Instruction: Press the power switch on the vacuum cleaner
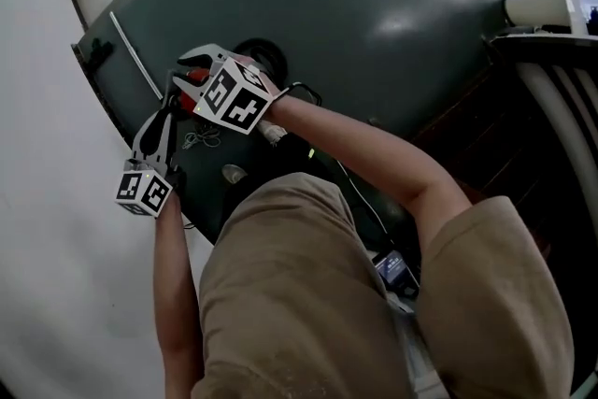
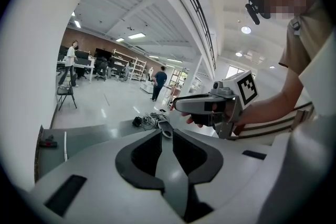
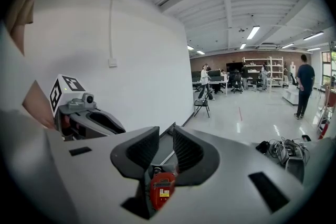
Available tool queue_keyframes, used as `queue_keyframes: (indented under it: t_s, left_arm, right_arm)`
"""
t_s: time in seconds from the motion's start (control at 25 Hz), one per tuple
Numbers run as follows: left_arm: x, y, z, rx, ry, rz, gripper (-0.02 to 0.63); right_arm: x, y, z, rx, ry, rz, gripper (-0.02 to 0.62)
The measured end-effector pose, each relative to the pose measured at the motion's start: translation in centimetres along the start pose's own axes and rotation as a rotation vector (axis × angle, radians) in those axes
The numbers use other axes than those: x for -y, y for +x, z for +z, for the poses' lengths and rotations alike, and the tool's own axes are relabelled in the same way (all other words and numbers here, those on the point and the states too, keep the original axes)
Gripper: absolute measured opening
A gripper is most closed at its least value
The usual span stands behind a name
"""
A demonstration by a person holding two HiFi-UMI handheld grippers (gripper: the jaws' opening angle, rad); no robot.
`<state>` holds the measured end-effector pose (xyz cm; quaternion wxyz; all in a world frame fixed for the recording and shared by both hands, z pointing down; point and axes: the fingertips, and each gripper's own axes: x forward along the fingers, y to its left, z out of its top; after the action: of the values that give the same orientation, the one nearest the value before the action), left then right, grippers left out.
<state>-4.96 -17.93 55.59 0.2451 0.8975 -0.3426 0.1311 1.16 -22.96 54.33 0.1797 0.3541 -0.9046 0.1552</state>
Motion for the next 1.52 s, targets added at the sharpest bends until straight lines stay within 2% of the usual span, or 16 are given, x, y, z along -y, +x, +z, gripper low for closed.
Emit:
queue_keyframes:
  t_s: [0.28,0.48,0.68,0.84,0.96,1.04,1.24,1.52]
  left_arm:
    - [-0.5,1.4,1.1,-0.026,0.010,-0.023,0.052]
    - [-0.4,2.2,0.7,0.001,0.035,-0.017,0.052]
    - [0.5,2.6,0.0,0.008,0.024,-0.035,0.052]
    - [-0.4,0.4,0.6,0.045,0.015,-0.013,0.052]
    - [-1.4,-1.7,1.1,0.083,-0.002,0.022,0.052]
    - [-1.7,-2.8,1.3,0.097,-0.010,0.042,0.052]
    - [-1.8,-4.2,0.4,0.101,-0.028,0.065,0.052]
    - [-1.9,-4.1,-2.9,0.045,-0.043,0.040,0.052]
  right_arm:
    - [1.0,0.4,1.0,0.006,-0.015,-0.015,0.089]
    - [1.2,0.4,-0.1,0.022,-0.029,-0.008,0.089]
    - [1.8,-1.3,-2.2,0.004,0.040,-0.050,0.089]
    - [1.6,-1.7,-2.4,0.000,0.056,-0.078,0.089]
    - [1.7,-2.1,-2.5,-0.017,0.024,-0.089,0.087]
    - [1.1,-2.5,-2.2,-0.043,-0.038,-0.092,0.012]
    - [-0.6,-2.8,-1.4,-0.017,-0.098,-0.055,0.009]
    - [-1.8,-0.9,-3.5,-0.026,-0.105,-0.038,0.009]
